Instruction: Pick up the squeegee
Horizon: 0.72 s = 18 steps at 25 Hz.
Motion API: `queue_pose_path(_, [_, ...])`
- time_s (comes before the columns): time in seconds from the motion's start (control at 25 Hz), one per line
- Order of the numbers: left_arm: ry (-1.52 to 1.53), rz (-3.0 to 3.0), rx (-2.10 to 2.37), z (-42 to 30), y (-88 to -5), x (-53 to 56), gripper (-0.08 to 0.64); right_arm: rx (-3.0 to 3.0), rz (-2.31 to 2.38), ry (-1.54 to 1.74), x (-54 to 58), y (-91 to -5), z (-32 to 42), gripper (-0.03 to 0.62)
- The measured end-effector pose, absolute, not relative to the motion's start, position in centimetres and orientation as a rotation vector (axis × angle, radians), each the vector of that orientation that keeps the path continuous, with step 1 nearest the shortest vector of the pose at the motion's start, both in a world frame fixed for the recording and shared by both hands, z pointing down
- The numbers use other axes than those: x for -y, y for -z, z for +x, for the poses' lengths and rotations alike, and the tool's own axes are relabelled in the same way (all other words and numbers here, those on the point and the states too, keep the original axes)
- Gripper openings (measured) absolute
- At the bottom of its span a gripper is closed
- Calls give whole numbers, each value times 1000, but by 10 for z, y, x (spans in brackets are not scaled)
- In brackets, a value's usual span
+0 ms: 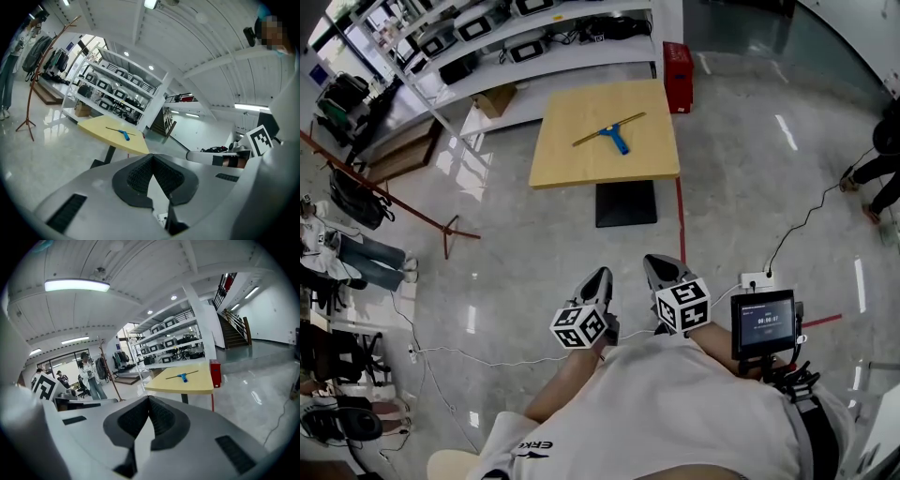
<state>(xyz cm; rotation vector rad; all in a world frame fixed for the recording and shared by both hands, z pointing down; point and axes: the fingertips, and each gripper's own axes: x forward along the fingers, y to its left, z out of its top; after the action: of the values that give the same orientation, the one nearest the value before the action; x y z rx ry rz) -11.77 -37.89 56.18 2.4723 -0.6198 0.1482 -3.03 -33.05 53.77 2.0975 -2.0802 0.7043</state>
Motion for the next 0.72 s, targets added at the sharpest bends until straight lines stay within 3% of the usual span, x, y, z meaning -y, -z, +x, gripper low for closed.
queue_pose_path(0.48, [-184, 2470, 644, 0, -562, 429, 5, 2093, 2107, -755, 378, -545, 86, 5])
queue_pose_path(0.72, [-225, 2477, 637, 13, -561, 428, 5, 2082, 2135, -790, 373, -546, 97, 5])
